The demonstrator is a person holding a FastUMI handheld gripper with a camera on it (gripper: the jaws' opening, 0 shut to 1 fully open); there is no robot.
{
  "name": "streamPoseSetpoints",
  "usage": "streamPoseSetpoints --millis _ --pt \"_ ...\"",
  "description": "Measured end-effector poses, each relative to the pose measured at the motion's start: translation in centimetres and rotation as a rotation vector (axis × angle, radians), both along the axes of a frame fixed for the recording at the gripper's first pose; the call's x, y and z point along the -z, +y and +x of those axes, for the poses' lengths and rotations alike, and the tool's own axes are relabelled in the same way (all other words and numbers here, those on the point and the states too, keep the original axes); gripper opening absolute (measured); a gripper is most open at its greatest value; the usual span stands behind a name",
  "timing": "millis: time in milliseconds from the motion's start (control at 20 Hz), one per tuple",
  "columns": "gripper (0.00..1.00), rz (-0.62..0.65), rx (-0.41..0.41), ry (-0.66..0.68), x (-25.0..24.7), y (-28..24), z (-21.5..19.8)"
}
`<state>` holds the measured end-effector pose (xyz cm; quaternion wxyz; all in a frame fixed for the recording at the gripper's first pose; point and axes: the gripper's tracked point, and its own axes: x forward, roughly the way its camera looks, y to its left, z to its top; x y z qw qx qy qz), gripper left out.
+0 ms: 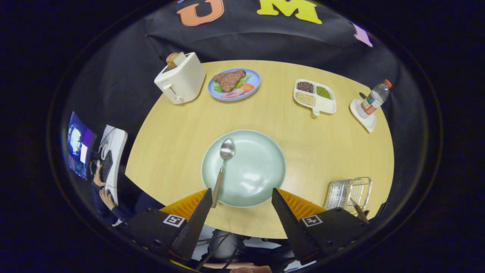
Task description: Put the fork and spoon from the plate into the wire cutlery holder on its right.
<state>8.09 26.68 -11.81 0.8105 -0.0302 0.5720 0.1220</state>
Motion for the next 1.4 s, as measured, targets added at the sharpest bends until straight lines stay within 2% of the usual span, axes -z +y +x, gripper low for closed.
streamPoseSetpoints --millis 350,600,850,1000,1050,1150,1200,1400 --pt "0.97 -0.029 -0.013 0.101 7.5 4.0 -0.3" --pt "0.73 -0.027 0.027 0.128 9.8 4.4 0.8" --pt "0.40 -0.032 0.027 0.150 11.0 4.7 1.3" --pt "0.40 -0.040 0.029 0.168 12.0 4.3 1.6" --pt "0.08 -0.048 0.035 0.166 11.4 4.1 1.5" --pt "0.11 -0.055 0.019 0.169 11.2 3.8 1.1" --pt "0.04 -0.065 0.008 0.168 11.2 3.6 1.1" --pt "0.01 -0.080 -0.016 0.169 11.1 2.7 0.8"
